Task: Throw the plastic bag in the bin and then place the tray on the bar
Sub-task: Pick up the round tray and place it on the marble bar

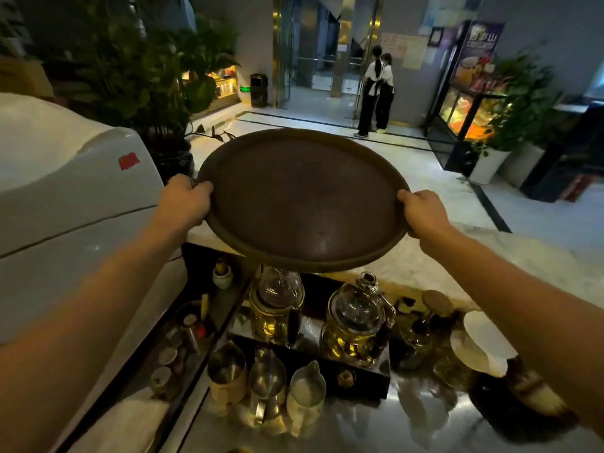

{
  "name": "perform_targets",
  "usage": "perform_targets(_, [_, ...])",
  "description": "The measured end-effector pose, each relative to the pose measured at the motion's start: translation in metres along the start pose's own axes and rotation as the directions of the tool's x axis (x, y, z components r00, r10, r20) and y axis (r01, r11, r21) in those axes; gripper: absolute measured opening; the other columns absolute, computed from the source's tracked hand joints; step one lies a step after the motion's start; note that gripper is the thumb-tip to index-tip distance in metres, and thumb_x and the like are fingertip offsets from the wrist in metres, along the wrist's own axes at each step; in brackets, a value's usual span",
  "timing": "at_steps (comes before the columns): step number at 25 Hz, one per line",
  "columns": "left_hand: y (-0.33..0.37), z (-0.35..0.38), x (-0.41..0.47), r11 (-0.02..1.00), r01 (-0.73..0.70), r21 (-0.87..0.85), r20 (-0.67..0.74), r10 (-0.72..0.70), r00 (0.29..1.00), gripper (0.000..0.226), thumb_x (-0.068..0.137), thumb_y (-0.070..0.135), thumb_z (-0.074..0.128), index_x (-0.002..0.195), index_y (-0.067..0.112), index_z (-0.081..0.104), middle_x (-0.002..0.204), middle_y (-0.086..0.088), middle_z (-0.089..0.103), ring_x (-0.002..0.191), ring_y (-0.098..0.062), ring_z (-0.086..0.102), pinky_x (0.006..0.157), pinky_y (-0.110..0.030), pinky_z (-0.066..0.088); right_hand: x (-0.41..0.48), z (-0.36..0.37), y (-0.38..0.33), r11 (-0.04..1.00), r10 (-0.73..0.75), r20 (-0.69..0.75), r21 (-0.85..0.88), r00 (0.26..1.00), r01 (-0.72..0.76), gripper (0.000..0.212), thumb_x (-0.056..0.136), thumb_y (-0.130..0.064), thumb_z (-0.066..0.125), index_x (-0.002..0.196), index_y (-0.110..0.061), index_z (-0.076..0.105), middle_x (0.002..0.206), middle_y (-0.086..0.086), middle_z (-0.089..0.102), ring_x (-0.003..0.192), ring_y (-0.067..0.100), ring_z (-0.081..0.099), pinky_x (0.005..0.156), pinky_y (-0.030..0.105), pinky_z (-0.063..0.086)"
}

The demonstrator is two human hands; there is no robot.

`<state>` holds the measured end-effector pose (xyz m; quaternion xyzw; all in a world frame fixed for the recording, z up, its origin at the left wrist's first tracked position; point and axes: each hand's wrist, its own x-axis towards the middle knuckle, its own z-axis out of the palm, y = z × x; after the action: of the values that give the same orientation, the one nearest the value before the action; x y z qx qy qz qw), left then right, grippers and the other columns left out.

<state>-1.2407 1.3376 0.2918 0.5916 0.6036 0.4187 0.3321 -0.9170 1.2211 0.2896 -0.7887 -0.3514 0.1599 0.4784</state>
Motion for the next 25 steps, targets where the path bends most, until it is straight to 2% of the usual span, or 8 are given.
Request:
perform_targets(4, [-0.02,0.026,0.081,0.997,0.06,0.053,0.116,-0.066,0.991,0.028,0.092,0.023,0.049,0.092,-0.003,0.06,0.072,-0.013,0.052,0.065,-0.028,0.052,0.052,-0.031,0.042,0.054,0.046,-0.015,0.993,0.038,-0.003,-0.108,0.999,-0.038,0.028,0.1,-0.034,0.039,0.104,-0.009,0.052,0.092,0.013,0.058,0.068,0.021,0.054,0.064,0.036,0.046])
perform_targets(7, [-0.045,0.047,0.126,0.988,0.074,0.138,0.173,-0.098,0.98,0.042,0.093,0.022,0.046,0.121,-0.009,0.052,0.091,-0.03,0.056,0.066,-0.029,0.05,0.051,-0.032,0.041,0.085,0.08,-0.009,0.983,0.048,0.007,-0.177,0.999,-0.046,0.031,0.098,-0.033,0.041,0.103,-0.005,0.054,0.089,0.016,0.06,0.067,0.025,0.056,0.059,0.036,0.046])
perform_targets(10, [-0.068,0.068,0.159,0.973,0.065,0.221,0.159,-0.101,0.982,0.043,0.096,0.026,0.044,0.121,-0.007,0.053,0.104,-0.03,0.059,0.086,-0.04,0.06,0.071,-0.044,0.054,0.108,0.111,0.005,0.974,0.075,0.025,-0.214,0.997,-0.068,0.026,0.099,-0.028,0.039,0.096,-0.004,0.05,0.075,0.011,0.052,0.06,0.022,0.05,0.049,0.029,0.039])
perform_targets(13, [-0.088,0.087,0.181,0.956,0.065,0.286,0.147,-0.111,0.983,0.04,0.096,0.028,0.043,0.118,-0.003,0.055,0.119,-0.025,0.057,0.104,-0.043,0.059,0.087,-0.052,0.054,0.125,0.139,0.017,0.969,0.1,0.035,-0.231,0.994,-0.09,0.028,0.1,-0.027,0.038,0.095,-0.002,0.051,0.07,0.009,0.05,0.059,0.021,0.049,0.05,0.03,0.039])
perform_targets(16, [-0.105,0.098,0.197,0.937,0.011,0.35,0.147,-0.066,0.987,0.037,0.097,0.024,0.042,0.113,-0.006,0.055,0.117,-0.029,0.059,0.105,-0.045,0.058,0.089,-0.049,0.051,0.139,0.163,0.028,0.958,0.096,0.045,-0.276,0.994,-0.08,0.032,0.099,-0.028,0.036,0.094,-0.002,0.053,0.072,0.01,0.054,0.061,0.022,0.052,0.06,0.035,0.044])
perform_targets(20, [-0.126,0.109,0.211,0.874,-0.044,0.483,0.144,-0.03,0.989,0.035,0.1,0.021,0.041,0.121,-0.005,0.052,0.124,-0.027,0.055,0.116,-0.043,0.052,0.09,-0.044,0.043,0.148,0.19,0.049,0.932,0.07,0.07,-0.36,0.995,-0.04,0.04,0.097,-0.032,0.033,0.089,-0.001,0.057,0.079,0.018,0.063,0.064,0.027,0.059,0.067,0.039,0.051])
perform_targets(23, [-0.141,0.112,0.221,0.83,-0.069,0.554,0.162,-0.027,0.986,0.032,0.099,0.022,0.042,0.115,-0.002,0.056,0.119,-0.026,0.058,0.109,-0.041,0.056,0.079,-0.04,0.041,0.151,0.203,0.055,0.887,0.066,0.104,-0.461,0.992,-0.011,0.043,0.099,-0.034,0.032,0.09,-0.001,0.059,0.086,0.019,0.066,0.078,0.032,0.064,0.078,0.042,0.054])
perform_targets(25, [-0.149,0.113,0.226,0.807,-0.091,0.583,0.188,-0.025,0.982,0.03,0.098,0.022,0.044,0.11,-0.002,0.057,0.115,-0.026,0.059,0.104,-0.041,0.057,0.074,-0.038,0.039,0.153,0.21,0.056,0.847,0.05,0.12,-0.532,0.992,0.021,0.038,0.101,-0.032,0.032,0.09,-0.003,0.054,0.09,0.017,0.061,0.082,0.031,0.059,0.076,0.037,0.049])
